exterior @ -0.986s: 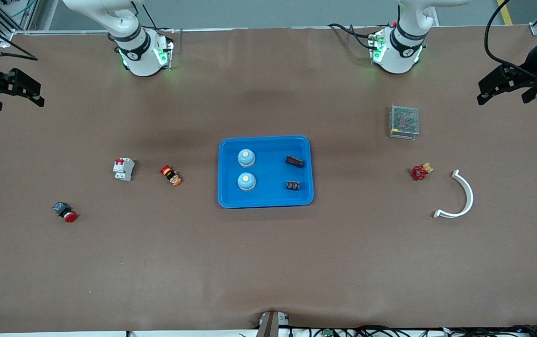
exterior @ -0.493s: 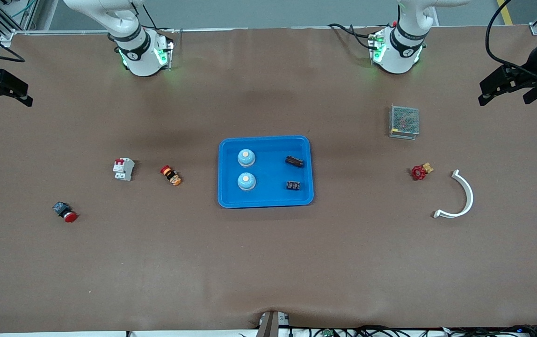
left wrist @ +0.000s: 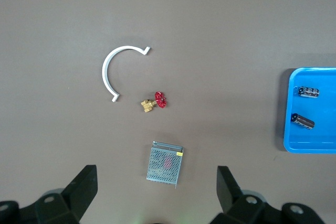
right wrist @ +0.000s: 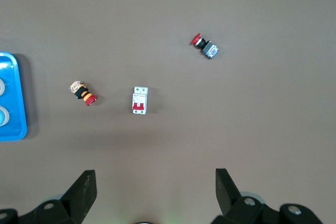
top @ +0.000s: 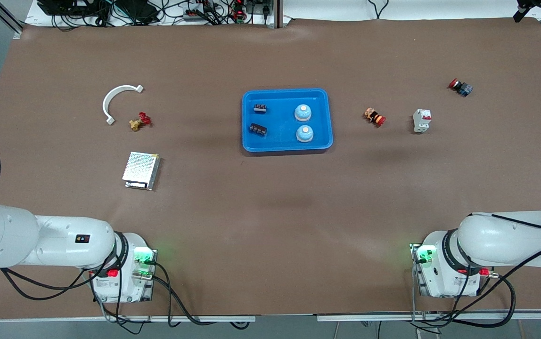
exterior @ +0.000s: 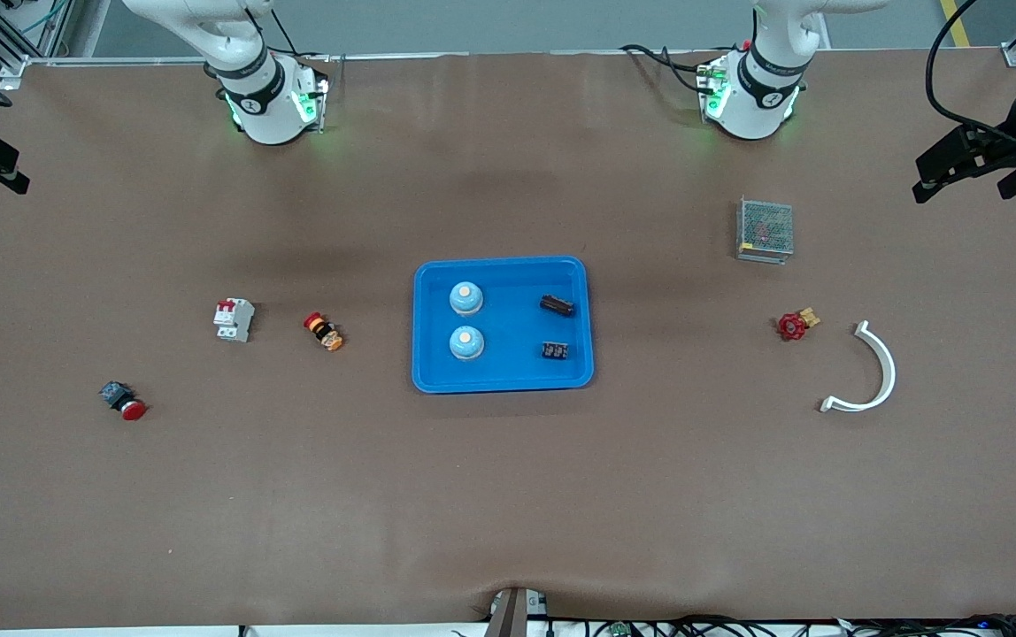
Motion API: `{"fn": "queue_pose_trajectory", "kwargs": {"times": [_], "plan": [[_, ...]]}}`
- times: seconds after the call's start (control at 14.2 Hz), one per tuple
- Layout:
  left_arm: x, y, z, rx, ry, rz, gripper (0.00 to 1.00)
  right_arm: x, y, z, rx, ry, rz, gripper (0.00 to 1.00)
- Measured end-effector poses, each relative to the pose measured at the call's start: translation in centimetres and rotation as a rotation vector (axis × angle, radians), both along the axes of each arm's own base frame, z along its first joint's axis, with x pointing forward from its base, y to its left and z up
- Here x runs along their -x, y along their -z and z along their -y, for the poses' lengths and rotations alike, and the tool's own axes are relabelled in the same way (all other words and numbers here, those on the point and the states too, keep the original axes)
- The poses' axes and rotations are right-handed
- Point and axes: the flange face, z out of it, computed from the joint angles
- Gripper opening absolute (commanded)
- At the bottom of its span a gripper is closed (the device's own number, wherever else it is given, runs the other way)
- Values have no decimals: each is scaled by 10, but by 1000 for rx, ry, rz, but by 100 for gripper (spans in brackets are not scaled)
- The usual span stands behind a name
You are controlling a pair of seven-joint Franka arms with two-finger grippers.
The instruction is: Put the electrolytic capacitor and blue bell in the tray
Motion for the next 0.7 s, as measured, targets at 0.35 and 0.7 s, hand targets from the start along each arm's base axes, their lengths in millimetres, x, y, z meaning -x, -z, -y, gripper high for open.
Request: {"fn": "queue_pose_trajectory", "kwargs": {"times": [0.35, 0.7], "plan": [[0, 0, 0, 0, 0, 0, 100, 0, -5, -9, 4, -13, 3, 100], [0, 0, 0, 0, 0, 0, 100, -2, -1, -7, 3, -10, -5, 100]]}}
